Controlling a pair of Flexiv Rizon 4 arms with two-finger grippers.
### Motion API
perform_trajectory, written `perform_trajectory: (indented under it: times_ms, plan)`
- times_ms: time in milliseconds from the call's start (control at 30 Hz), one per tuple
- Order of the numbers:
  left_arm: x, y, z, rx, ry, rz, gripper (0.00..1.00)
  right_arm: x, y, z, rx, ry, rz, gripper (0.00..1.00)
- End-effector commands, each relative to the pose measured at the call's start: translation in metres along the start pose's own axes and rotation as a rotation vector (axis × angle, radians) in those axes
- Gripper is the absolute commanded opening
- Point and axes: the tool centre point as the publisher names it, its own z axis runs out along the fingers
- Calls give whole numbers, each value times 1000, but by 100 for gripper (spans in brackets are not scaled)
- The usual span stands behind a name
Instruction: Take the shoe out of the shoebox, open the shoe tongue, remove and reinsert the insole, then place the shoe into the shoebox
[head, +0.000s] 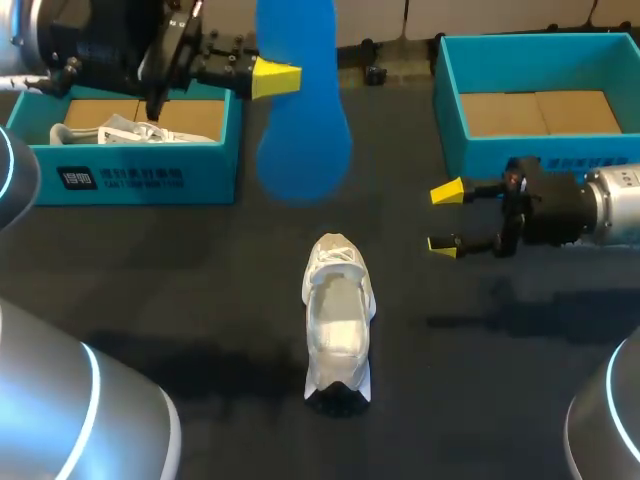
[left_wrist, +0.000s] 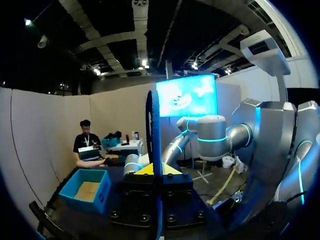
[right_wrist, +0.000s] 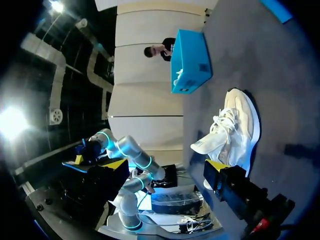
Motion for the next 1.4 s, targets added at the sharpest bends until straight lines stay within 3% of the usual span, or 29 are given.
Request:
perform_trajectory:
  times_ms: [33,500,533,667,867,1367,1400]
  plan:
    - [-1,12,-1,-197,21,650,0,0,1,1,0,-2,0,100]
    - [-1,12,-1,-197,21,650,0,0,1,1,0,-2,0,100]
    - [0,15,-1,-184,9,676,0,0,1,1,0,-2,0,100]
    - [2,40,1,-267,-35,898,0,0,1,1,0,-2,0,100]
    - [1,72,7,-253,-75,1075,0,0,1,1,0,-2,0,100]
    - [1,72,7,-253,-75,1075,0,0,1,1,0,-2,0,100]
    - [2,76,9,-215,-83,1099,0,0,1,1,0,-2,0,100]
